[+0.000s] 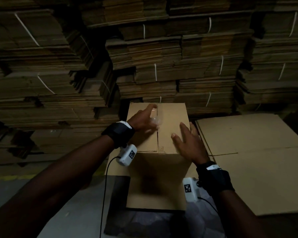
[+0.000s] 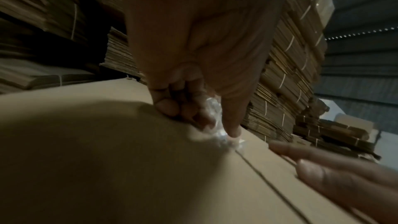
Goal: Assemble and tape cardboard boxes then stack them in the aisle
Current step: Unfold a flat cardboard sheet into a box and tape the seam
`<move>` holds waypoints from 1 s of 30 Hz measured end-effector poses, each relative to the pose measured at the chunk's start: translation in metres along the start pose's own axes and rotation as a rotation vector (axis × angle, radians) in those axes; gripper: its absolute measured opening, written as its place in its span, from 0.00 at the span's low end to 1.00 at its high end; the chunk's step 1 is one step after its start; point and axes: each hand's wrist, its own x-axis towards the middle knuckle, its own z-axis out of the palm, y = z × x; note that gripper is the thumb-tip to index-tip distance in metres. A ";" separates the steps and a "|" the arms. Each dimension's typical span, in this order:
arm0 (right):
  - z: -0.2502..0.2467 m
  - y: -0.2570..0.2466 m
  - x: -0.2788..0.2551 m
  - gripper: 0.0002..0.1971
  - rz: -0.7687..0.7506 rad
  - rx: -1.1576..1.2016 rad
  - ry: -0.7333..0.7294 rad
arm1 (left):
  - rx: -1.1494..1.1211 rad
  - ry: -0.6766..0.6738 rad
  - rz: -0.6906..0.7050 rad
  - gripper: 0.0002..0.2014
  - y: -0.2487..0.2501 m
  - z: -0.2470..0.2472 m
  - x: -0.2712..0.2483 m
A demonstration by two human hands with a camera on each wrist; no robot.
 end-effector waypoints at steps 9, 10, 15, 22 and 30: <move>-0.001 -0.002 -0.001 0.34 0.012 0.006 0.001 | 0.136 0.280 -0.084 0.15 0.006 -0.023 0.053; 0.000 -0.002 -0.001 0.34 0.014 0.009 0.000 | 0.078 0.336 -0.127 0.16 0.004 -0.025 0.059; 0.000 -0.001 0.000 0.33 -0.009 0.008 0.015 | -0.086 0.231 -0.123 0.11 -0.005 -0.026 0.076; 0.004 0.005 0.003 0.34 -0.032 -0.009 0.023 | 0.190 0.043 0.008 0.17 -0.014 -0.023 0.087; 0.009 0.010 0.007 0.39 0.000 0.060 0.049 | 0.128 -0.080 -0.083 0.18 -0.014 -0.030 0.110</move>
